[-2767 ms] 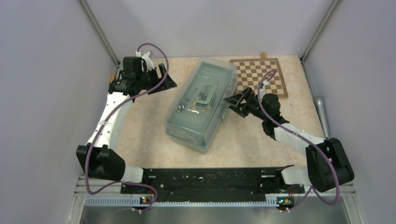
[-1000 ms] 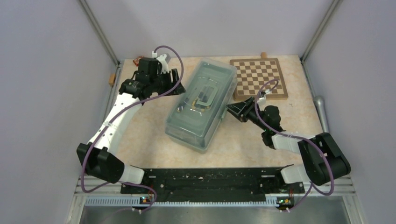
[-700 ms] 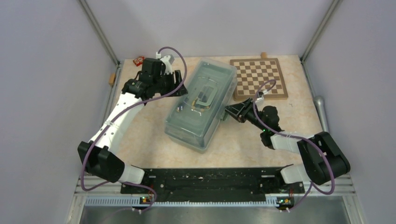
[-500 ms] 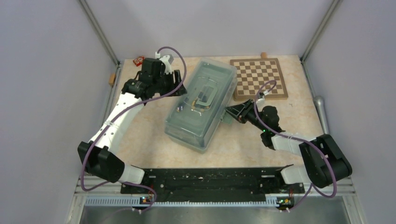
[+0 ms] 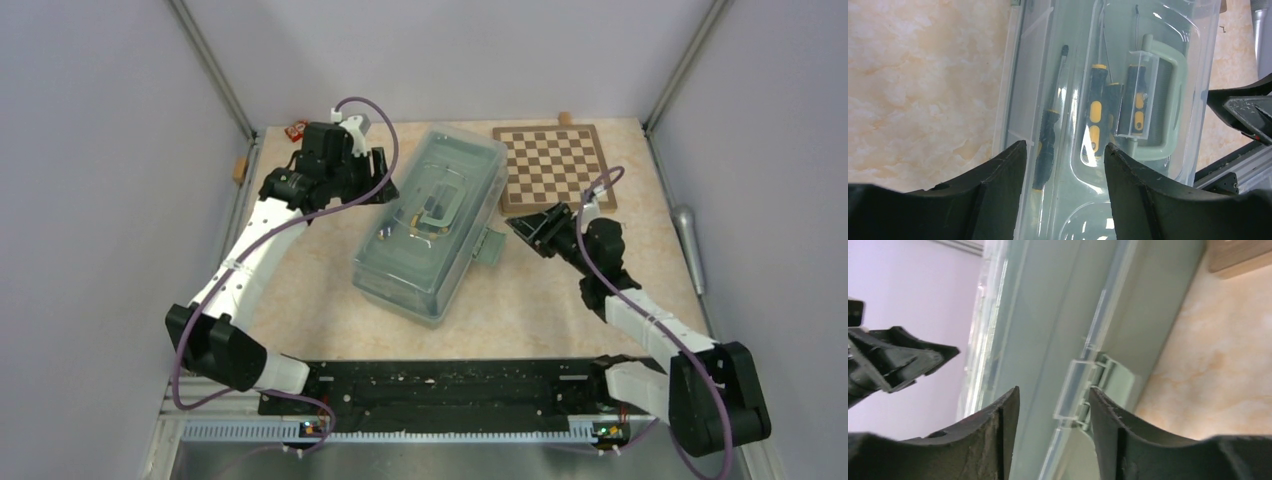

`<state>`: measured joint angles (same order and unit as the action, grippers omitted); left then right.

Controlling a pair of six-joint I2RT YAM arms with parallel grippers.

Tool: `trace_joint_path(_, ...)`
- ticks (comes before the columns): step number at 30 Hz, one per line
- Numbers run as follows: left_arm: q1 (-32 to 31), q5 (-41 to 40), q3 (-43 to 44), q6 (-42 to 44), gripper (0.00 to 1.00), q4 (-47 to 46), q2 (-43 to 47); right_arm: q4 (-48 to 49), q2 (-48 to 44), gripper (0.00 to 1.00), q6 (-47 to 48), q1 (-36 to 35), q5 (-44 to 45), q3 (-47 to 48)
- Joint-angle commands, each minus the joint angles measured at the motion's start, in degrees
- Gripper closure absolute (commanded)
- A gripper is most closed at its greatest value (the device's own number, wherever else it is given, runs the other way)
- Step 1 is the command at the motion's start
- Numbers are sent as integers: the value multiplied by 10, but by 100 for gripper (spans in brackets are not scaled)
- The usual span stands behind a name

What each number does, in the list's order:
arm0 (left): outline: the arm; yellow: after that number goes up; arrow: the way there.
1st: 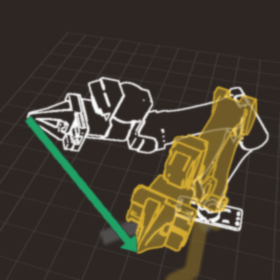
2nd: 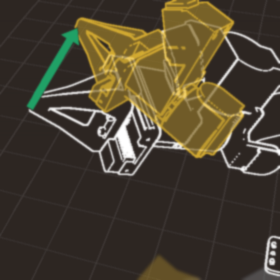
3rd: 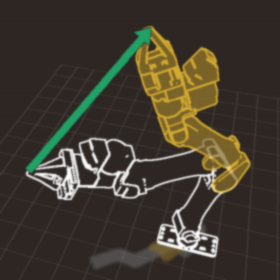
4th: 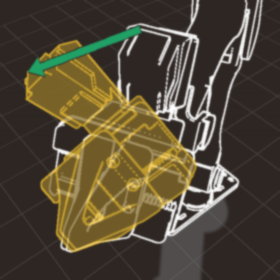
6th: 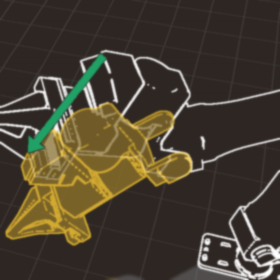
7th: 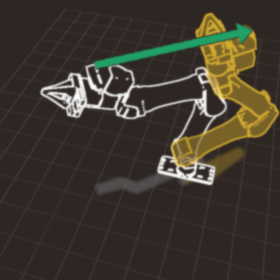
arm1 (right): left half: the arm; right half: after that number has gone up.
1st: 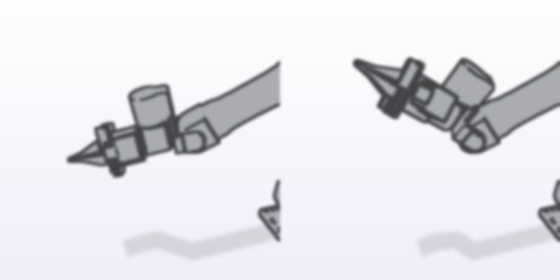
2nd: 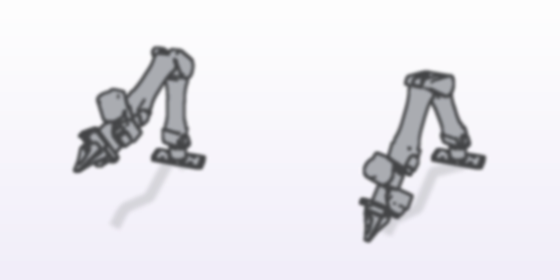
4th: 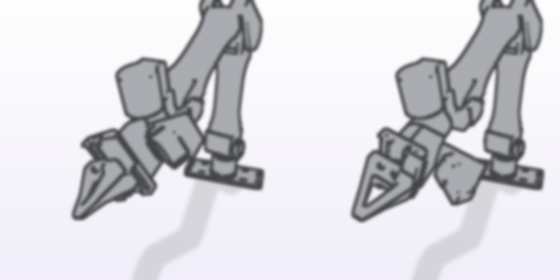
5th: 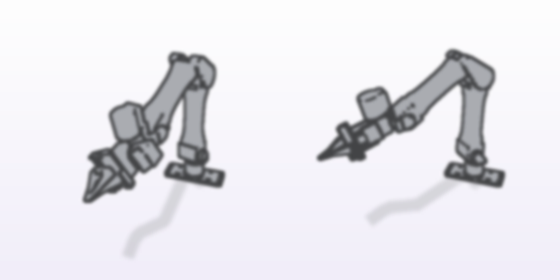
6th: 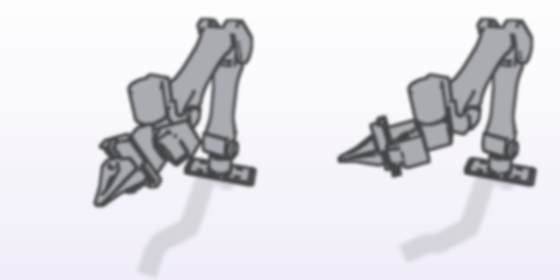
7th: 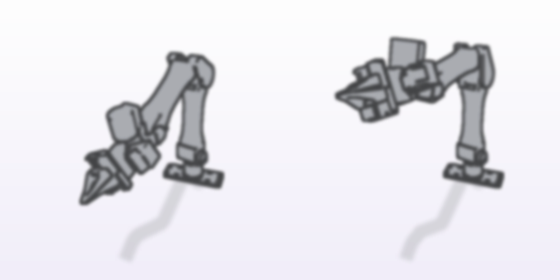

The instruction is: Pack the tool kit

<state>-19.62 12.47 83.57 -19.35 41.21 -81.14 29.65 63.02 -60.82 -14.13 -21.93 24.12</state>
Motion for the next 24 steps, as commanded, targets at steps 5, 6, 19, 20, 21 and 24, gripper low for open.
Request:
trace_joint_path(5,-1,-7,35,12,37,-7,4,-4,66,31,20,26,-47,-25)
trace_joint_path(6,-1,-7,37,12,37,-5,4,14,78,29,14,26,-51,-32)
trace_joint_path(19,-12,-21,55,13,37,8,4,473,312,38,-155,-17,-162,-33)
trace_joint_path(20,-13,-23,57,14,37,11,4,514,330,39,-175,-21,-165,-31)
trace_joint_path(21,-14,-25,59,15,37,13,4,558,346,40,-195,-24,-166,-31)
trace_joint_path(24,-14,-30,62,15,37,17,5,642,374,40,-235,-29,-166,-30)
